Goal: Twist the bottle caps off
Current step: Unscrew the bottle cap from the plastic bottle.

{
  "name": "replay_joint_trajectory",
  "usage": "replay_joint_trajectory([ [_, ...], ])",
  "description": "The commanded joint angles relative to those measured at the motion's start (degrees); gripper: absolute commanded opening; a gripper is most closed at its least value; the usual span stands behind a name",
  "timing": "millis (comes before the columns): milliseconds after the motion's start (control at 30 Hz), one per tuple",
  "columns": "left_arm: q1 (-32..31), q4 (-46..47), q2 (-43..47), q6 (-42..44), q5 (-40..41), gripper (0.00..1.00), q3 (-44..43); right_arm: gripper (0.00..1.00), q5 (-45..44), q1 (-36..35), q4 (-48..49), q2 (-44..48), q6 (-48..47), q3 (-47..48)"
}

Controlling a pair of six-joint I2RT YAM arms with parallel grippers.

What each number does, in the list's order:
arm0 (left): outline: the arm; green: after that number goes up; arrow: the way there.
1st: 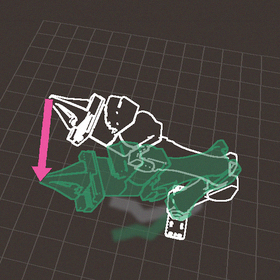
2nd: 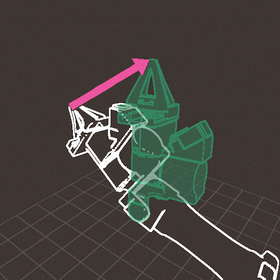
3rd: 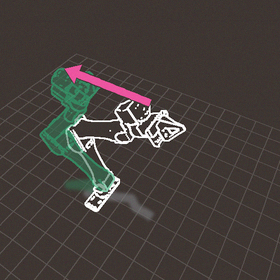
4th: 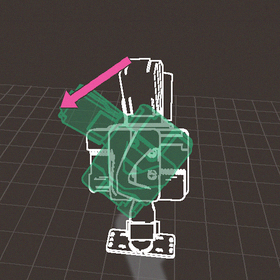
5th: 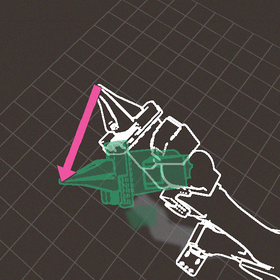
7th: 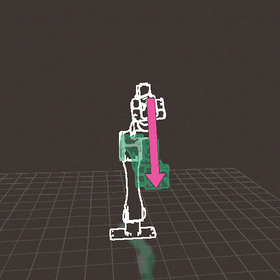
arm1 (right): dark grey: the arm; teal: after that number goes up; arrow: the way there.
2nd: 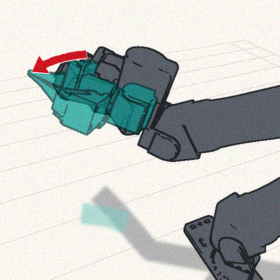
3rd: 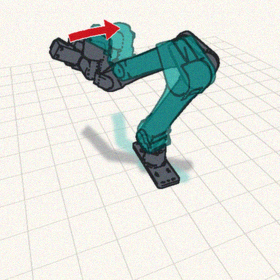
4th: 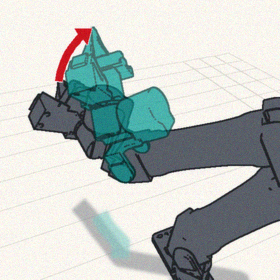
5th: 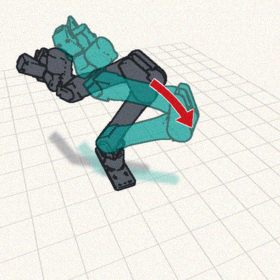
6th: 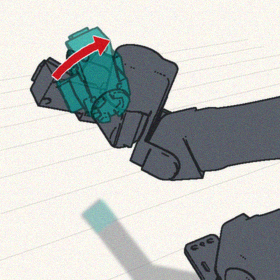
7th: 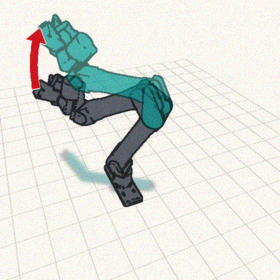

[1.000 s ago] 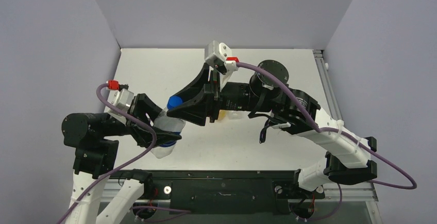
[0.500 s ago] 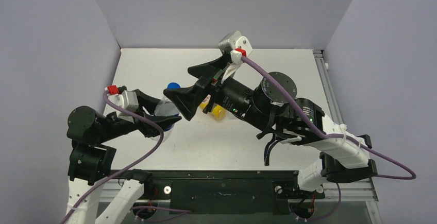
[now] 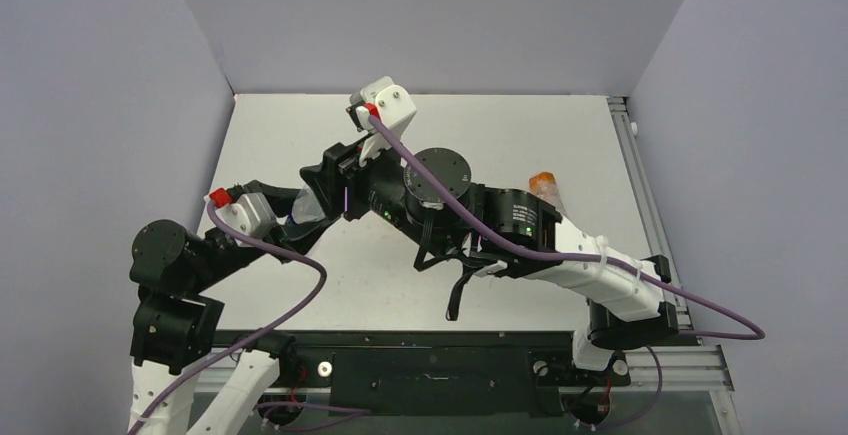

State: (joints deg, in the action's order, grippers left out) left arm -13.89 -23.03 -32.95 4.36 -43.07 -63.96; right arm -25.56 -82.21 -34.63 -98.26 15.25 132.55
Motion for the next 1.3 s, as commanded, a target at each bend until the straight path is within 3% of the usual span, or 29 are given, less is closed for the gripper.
replay_joint_trajectory([
  [0, 0.2, 0.4, 0.2, 1.4, 1.9, 0.12, -0.3, 0.36, 0.2, 0.0, 2.6, 3.0, 0.7, -0.5],
  [100, 0.2, 0.5, 0.0, 0.5, 1.8, 0.12, -0.6, 0.17, 1.2, 0.5, 3.0, 3.6, 1.0, -1.7],
  [267, 0.1, 0.7, -1.2, -5.5, -2.0, 0.12, -2.2, 0.02, 7.6, 2.1, 4.3, 5.9, 0.0, -4.8],
  [500, 0.2, 6.3, -2.8, -21.5, -17.8, 0.14, -3.1, 0.0, 32.6, 5.1, 10.0, 14.3, -5.4, -12.4],
  [700, 0.1, 26.6, -3.8, -45.3, -25.2, 0.14, -0.1, 0.0, 50.2, 7.4, 18.7, 21.4, -5.3, -22.6],
  [833, 0.1, 28.7, -4.2, -50.3, -27.1, 0.14, 0.4, 0.0, 54.1, 8.1, 22.4, 23.5, -4.8, -25.9],
  [933, 0.0, 28.8, -4.1, -49.7, -27.1, 0.14, 0.9, 0.0, 50.3, 8.2, 22.6, 23.6, -4.5, -26.6],
  [1000, 0.1, 27.2, -3.9, -47.0, -26.3, 0.13, 0.9, 0.2, 43.1, 8.3, 22.1, 23.4, -3.5, -26.6],
  [1033, 0.1, 25.1, -3.8, -45.7, -25.5, 0.13, 0.8, 0.39, 39.4, 8.2, 21.7, 23.4, -3.1, -26.5],
  [1067, 0.1, 22.8, -3.7, -41.2, -24.8, 0.13, 0.1, 0.5, 31.5, 7.9, 21.3, 23.0, -2.3, -26.3],
  [1100, 0.1, 16.5, -3.7, -38.3, -22.6, 0.13, -0.5, 0.71, 27.6, 7.8, 19.9, 22.6, -1.9, -25.3],
  [1133, 0.1, 9.7, -3.6, -31.0, -21.2, 0.13, -1.8, 0.77, 20.3, 7.3, 18.9, 21.6, -1.2, -23.1],
  [1267, 0.1, -2.5, -3.1, -11.5, -12.4, 0.11, -3.7, 0.8, 5.7, 4.2, 11.4, 15.9, -0.3, -14.2],
])
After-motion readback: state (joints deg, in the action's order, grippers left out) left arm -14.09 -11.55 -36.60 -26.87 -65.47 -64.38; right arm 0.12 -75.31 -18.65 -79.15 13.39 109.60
